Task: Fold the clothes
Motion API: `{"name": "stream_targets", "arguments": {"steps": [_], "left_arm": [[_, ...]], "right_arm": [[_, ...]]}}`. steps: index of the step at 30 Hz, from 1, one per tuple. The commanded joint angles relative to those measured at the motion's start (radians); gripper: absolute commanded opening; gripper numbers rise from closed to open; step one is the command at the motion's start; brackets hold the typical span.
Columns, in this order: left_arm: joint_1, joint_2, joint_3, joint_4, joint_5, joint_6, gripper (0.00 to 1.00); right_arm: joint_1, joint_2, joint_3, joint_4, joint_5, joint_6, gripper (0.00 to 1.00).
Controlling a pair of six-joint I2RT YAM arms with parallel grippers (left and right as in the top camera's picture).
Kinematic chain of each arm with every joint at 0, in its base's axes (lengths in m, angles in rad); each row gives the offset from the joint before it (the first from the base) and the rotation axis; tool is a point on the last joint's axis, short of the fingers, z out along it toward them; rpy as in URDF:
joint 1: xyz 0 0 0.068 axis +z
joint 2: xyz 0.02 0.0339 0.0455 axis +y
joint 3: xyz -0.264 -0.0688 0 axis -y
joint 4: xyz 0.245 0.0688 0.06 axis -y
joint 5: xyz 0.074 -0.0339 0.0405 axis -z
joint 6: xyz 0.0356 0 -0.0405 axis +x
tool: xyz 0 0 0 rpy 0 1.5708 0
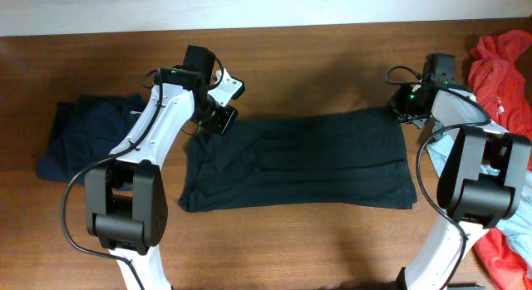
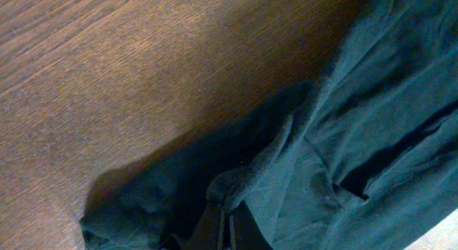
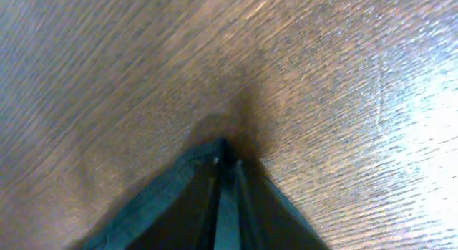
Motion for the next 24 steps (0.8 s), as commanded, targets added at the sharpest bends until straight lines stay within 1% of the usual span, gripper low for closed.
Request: {"name": "stream_targets", "arguments": {"steps": [1,4,5,6,7,8,9,11,15,17,19,24], "left_arm": [[-0.003,-0.032,0.023,-0.002,0.016,-0.019,0.01],[-0.003,-0.032,0.023,-0.002,0.016,-0.019,0.0],[-0.003,-0.032,0.023,-0.002,0.016,-0.019,0.01],[-0.003,-0.032,0.023,-0.002,0.016,-0.023,0.0],[-0.003,-0.032,0.023,-0.002,0.016,-0.026,0.0],[-0.003,-0.032,0.023,-0.002,0.016,-0.026,0.01],[-0.003,-0.032,0.023,-0.002,0.016,-0.026,0.01],[-0.003,-0.032,0.023,-0.003,0.016,-0.026,0.01],[-0.003,-0.032,0.023,-0.004,0.015,-0.025,0.01],[-0.003,-0.032,0.023,-0.002,0.016,-0.025,0.01],[-0.003,-0.032,0.023,-0.003,0.016,-0.025,0.01],[-0.003,-0.032,0.023,-0.002,0.016,-0.025,0.01]], "right_arm": [[0.009,0.012,0.002,0.002,-0.004,-0.03,0.08],[0.009,0.012,0.002,-0.008,-0.014,-0.036,0.06],[0.009,0.012,0.002,-0.013,-0.018,-0.036,0.07],[0.009,0.011,0.002,-0.016,-0.025,-0.036,0.14],[0.009,0.01,0.002,-0.016,-0.038,-0.036,0.25],[0.009,0.01,0.003,-0.013,-0.054,-0.036,0.31],[0.008,0.008,0.003,-0.003,-0.083,-0.036,0.35],[0.007,0.007,0.003,0.027,-0.121,-0.036,0.39],[0.006,0.006,0.003,0.064,-0.167,-0.035,0.4],[0.006,0.006,0.003,0.067,-0.167,-0.035,0.41],[0.006,0.007,0.002,0.066,-0.158,-0.036,0.43],[0.008,0.014,0.002,0.053,-0.13,-0.035,0.43]]}}
